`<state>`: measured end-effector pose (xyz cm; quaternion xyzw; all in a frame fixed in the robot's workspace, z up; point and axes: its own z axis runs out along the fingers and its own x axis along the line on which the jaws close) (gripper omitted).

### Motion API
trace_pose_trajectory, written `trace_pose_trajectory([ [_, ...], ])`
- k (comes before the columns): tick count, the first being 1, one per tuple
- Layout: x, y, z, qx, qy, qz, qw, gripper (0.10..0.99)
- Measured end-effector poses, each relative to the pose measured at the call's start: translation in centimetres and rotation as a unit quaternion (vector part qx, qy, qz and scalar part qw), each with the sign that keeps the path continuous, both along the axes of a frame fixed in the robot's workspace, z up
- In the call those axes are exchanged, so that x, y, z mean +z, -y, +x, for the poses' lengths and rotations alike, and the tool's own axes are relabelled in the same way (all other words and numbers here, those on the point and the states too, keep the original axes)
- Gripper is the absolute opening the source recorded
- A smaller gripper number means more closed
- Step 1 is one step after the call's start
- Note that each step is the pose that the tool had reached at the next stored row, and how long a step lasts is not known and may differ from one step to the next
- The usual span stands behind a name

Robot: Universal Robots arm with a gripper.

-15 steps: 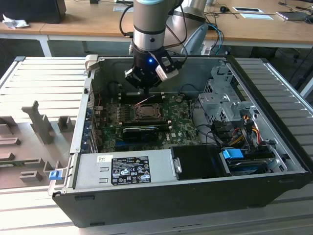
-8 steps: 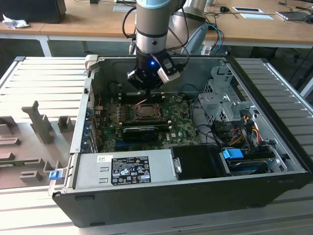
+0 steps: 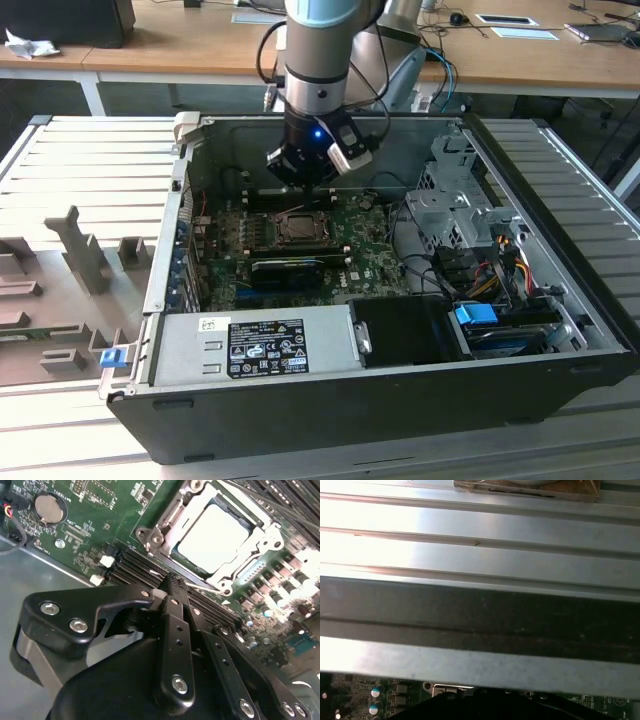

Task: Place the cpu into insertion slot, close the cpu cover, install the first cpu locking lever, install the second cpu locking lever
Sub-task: 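Install the first cpu locking lever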

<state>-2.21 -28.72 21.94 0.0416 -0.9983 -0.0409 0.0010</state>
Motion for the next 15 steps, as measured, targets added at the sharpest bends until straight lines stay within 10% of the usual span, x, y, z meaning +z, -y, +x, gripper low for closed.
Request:
trace_pose_trajectory([
  [15, -1.54, -0.11, 0.44, -0.001, -0.0001, -0.0031, 1.0, 0.106],
])
